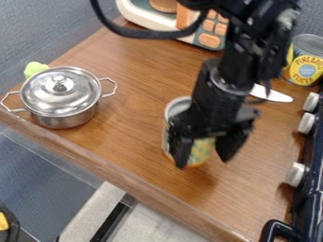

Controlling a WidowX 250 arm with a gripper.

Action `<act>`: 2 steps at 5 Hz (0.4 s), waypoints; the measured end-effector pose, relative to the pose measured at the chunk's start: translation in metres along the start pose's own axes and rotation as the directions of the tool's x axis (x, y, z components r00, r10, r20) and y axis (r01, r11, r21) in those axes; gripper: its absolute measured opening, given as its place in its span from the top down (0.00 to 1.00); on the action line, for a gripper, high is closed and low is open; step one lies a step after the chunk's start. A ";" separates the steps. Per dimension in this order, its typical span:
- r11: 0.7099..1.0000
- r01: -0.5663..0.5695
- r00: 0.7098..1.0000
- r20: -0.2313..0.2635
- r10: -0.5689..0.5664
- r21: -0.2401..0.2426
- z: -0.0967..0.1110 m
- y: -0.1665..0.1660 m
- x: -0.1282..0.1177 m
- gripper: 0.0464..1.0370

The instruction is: Moved the thing above the silver pot

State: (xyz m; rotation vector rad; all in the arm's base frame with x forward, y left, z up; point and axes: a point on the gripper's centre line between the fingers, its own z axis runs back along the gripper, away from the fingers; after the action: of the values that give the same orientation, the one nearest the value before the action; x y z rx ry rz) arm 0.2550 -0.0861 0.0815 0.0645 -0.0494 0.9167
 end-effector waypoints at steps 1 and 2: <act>0.997 -0.073 0.997 -0.013 0.072 -0.008 -0.003 -0.007 0.040 0.04; 0.983 -0.182 0.983 -0.031 0.182 0.001 -0.009 0.003 0.084 0.04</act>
State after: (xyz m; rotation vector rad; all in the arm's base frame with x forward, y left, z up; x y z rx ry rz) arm 0.3038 -0.0174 0.0790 0.0442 -0.0273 1.1005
